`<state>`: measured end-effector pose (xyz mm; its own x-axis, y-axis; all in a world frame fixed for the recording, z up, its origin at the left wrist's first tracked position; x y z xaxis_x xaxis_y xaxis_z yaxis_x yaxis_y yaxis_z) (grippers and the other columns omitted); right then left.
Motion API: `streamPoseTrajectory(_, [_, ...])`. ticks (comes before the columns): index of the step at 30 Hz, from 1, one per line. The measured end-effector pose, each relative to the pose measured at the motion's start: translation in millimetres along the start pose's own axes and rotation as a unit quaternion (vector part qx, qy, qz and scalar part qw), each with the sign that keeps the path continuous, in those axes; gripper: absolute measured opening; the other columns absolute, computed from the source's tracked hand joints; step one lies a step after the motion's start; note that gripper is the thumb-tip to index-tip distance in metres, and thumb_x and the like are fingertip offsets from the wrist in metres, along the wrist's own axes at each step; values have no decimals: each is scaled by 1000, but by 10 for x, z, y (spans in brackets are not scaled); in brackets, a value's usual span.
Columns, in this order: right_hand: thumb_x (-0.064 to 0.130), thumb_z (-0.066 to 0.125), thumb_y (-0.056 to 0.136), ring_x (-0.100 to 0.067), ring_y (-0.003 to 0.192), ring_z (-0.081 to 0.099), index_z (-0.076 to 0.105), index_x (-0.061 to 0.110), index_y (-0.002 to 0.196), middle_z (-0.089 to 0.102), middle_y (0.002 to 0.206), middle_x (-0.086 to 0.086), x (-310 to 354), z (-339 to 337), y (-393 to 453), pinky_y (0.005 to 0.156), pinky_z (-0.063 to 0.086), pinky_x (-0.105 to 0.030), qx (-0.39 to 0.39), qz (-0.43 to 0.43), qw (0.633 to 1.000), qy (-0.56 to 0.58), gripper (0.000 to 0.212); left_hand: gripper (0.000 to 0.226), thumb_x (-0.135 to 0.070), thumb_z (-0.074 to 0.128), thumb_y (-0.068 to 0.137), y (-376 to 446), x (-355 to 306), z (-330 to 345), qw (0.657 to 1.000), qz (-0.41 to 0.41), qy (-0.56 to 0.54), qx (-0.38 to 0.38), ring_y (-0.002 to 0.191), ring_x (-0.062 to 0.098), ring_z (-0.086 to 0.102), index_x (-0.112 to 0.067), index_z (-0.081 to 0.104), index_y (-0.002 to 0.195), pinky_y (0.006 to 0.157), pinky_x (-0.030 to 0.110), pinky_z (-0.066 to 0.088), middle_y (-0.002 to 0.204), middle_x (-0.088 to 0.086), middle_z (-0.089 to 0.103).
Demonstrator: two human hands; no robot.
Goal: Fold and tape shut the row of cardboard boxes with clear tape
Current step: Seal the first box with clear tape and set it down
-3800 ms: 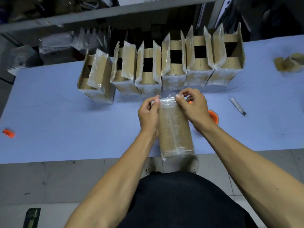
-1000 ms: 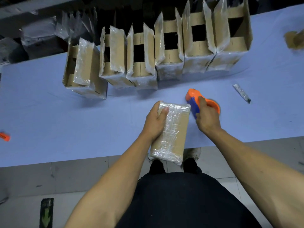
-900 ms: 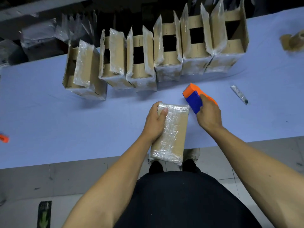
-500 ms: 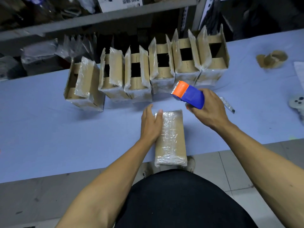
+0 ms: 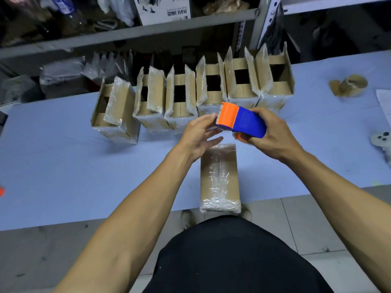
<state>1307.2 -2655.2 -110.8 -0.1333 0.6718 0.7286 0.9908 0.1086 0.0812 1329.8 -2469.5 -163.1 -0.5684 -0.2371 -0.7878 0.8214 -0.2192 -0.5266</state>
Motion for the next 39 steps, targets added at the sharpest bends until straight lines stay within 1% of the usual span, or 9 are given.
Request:
streamPoseTrajectory(6, [34, 83, 76, -21, 96, 57, 52, 14, 124, 60, 114, -4, 71, 11, -33, 81, 54, -45, 8, -26, 1000, -11, 61, 19, -30, 63, 99, -63, -35, 30, 999, -13, -16, 26, 80, 18, 70, -14, 67, 89, 74, 37, 61, 84, 6, 72])
streamPoseTrajectory(11, [39, 83, 76, -21, 93, 58, 52, 17, 122, 60, 111, -3, 48, 17, -43, 80, 54, -45, 3, -25, 1000, -16, 60, 31, -41, 60, 100, -73, 2, 58, 1000, -6, 2, 15, 79, 18, 74, -10, 68, 98, 72, 37, 62, 81, 3, 75])
streamPoseTrajectory(16, [46, 80, 74, -18, 92, 58, 51, 21, 120, 59, 110, 1, 53, 37, -63, 76, 54, -36, 3, -33, 999, 4, 60, 23, -30, 59, 102, -85, 33, 24, 1000, -2, 5, -2, 82, 16, 73, -12, 70, 92, 75, 37, 62, 81, 5, 75])
streamPoseTrajectory(20, [41, 83, 75, -15, 86, 55, 54, 19, 119, 59, 106, 2, 22, 85, -72, 70, 45, -21, 2, -44, 999, -31, 56, 26, -17, 54, 104, -64, -54, -85, 968, 102, 215, -74, 67, 8, 71, -14, 70, 84, 65, 24, 56, 71, -2, 73])
streamPoseTrajectory(23, [40, 81, 77, -17, 83, 53, 56, 17, 118, 61, 102, 0, 37, 130, -73, 67, 38, -22, 10, -58, 995, -76, 53, 31, -12, 52, 103, -48, -54, -128, 943, 130, 290, -95, 55, 4, 66, -14, 66, 76, 57, 21, 53, 63, -5, 69])
streamPoseTrajectory(29, [51, 74, 76, -26, 84, 57, 54, 22, 115, 62, 100, -3, -15, 216, -116, 69, 48, -35, 57, -47, 983, -169, 53, 36, -14, 49, 104, -31, 128, -190, 932, 126, 325, -100, 53, 11, 51, -16, 57, 69, 60, 31, 49, 59, 0, 56])
streamPoseTrajectory(32, [48, 75, 75, -23, 83, 55, 54, 26, 111, 62, 96, 3, -202, 72, -187, 65, 38, -30, 53, -37, 981, -184, 47, 37, -20, 50, 106, -27, 61, -577, 948, 110, 248, -169, 53, 12, 47, -12, 55, 70, 55, 27, 53, 63, 3, 49])
streamPoseTrajectory(36, [42, 79, 72, -19, 79, 51, 54, 29, 105, 53, 87, 11, -450, -48, -253, 63, 32, -26, 81, -21, 976, -199, 44, 34, -23, 50, 106, -36, 177, -864, 943, 75, 293, -140, 56, 11, 50, -12, 60, 75, 57, 28, 53, 71, 1, 56])
streamPoseTrajectory(39, [37, 80, 72, -18, 78, 50, 55, 27, 105, 57, 88, 6, -478, 64, -237, 61, 34, -26, 97, -16, 979, -179, 43, 34, -25, 49, 106, 5, 364, -906, 932, 63, 305, -184, 56, 12, 51, -7, 63, 80, 56, 26, 52, 74, 0, 60])
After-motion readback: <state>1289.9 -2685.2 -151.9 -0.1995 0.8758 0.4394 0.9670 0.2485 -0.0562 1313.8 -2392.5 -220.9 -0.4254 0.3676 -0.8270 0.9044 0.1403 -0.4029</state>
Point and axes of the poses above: each hand's wrist, its own y-axis towards the middle knuckle, its own z-axis out of the palm, x = y × z, the point moved 7 cm from there along y, towards the middle knuckle
